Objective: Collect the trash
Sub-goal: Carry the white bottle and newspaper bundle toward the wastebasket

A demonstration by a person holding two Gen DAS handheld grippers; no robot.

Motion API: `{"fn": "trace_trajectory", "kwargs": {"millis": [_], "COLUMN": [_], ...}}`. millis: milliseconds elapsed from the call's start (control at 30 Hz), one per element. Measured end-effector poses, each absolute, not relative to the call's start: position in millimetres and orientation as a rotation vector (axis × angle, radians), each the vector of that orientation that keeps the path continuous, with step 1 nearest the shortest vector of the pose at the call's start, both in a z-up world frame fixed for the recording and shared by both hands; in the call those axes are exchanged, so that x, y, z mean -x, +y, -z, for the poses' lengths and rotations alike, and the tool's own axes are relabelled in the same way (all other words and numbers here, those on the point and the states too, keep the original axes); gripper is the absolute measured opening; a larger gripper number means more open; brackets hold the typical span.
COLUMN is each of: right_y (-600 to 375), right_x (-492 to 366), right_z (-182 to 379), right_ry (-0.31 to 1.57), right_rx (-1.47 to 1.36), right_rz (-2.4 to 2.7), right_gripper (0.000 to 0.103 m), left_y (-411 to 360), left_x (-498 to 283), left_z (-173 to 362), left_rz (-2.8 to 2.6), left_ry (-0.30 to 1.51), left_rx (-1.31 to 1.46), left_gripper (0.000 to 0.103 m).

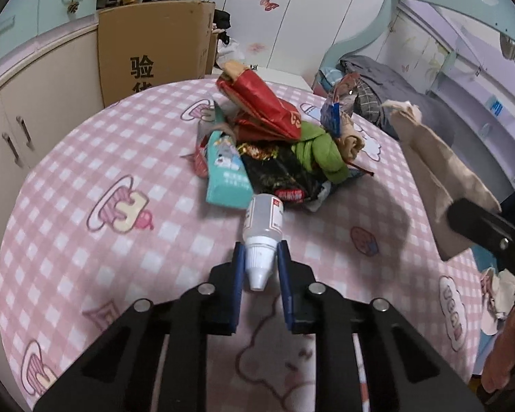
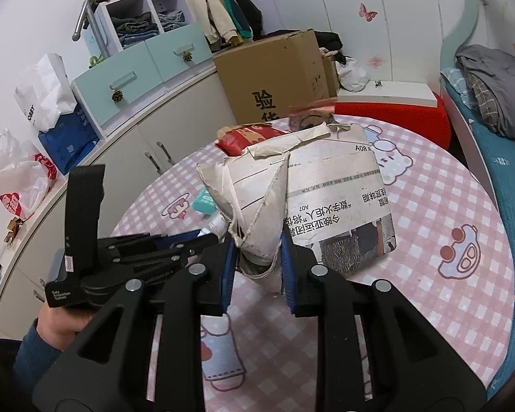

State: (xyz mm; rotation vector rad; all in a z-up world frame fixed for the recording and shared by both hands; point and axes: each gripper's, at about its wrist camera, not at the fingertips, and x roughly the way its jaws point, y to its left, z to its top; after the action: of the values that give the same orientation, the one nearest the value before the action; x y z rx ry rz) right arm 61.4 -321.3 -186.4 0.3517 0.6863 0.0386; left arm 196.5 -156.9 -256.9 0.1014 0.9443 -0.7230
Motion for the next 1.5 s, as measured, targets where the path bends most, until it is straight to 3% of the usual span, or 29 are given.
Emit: {"fn": "trace_trajectory", "kwargs": {"millis": [600,1067,1333,1500], "right_y": [-262,-144,-49,20], "right_x": [-76,-119,-154,-177], "right_z": [154,128,124,151], "right_ry": [0.659,0.639,0.663,0.749], "right_rx": [-0.251,-0.128,-0.088,-0.085], "right_rz": [-0.116,-0.320,-0.488,-0.610], "right_gripper": [0.024,0.024,0.024,0.024], "left_y": [-61,99,199,249], "left_x": [-175,-162,-149,-143], "left_z": [211,176,187,220], "left_rz": [0.645,0.339,0.128,0.024], "left_ry": [0.797,0.648,0.618,0.671], "left_rx": [0.084,0.239,0.321,0.364], "left_gripper": [0.018,0.018,0.018,0.018]}}
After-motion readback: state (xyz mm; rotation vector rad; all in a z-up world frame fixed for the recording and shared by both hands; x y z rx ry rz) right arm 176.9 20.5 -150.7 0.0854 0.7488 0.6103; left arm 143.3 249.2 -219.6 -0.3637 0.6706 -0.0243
